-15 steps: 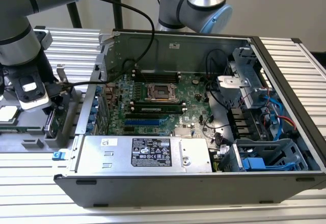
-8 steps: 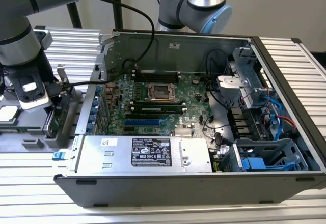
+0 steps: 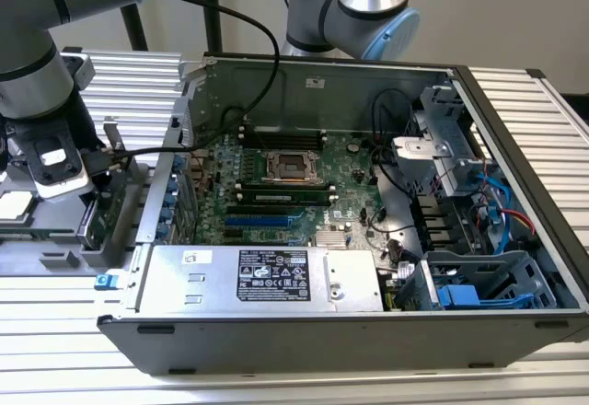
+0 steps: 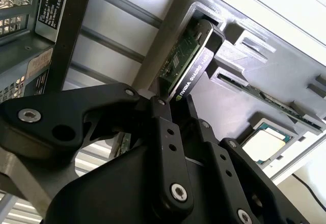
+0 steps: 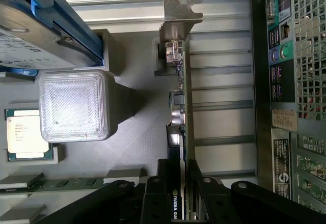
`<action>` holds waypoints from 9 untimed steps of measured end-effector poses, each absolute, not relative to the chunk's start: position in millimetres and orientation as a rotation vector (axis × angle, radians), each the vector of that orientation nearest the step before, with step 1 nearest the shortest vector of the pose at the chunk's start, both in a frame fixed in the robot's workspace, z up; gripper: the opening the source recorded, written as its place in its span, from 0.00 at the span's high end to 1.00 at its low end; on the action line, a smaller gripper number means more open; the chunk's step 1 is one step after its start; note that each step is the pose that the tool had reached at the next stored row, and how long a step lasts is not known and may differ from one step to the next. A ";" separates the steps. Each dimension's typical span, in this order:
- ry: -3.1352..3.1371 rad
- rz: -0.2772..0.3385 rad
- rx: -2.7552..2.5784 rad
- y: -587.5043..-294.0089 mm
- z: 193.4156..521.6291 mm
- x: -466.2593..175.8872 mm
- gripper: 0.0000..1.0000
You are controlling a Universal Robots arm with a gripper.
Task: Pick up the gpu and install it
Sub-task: 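Pick up the gpu and move the gpu toward the slot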
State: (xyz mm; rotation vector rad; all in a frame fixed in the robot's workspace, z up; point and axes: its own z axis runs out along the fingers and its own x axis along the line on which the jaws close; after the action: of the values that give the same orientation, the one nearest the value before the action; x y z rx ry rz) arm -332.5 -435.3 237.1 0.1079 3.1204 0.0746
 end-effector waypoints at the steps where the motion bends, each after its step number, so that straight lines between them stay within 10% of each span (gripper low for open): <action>1: 3.120 0.075 0.108 -435.3 237.1 -332.5 1.00; 9: 3.120 0.075 0.108 -435.3 240.5 -332.5 1.00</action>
State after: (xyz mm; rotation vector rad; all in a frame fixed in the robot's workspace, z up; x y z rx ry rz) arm -332.5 -435.3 240.5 0.1078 3.1204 0.0746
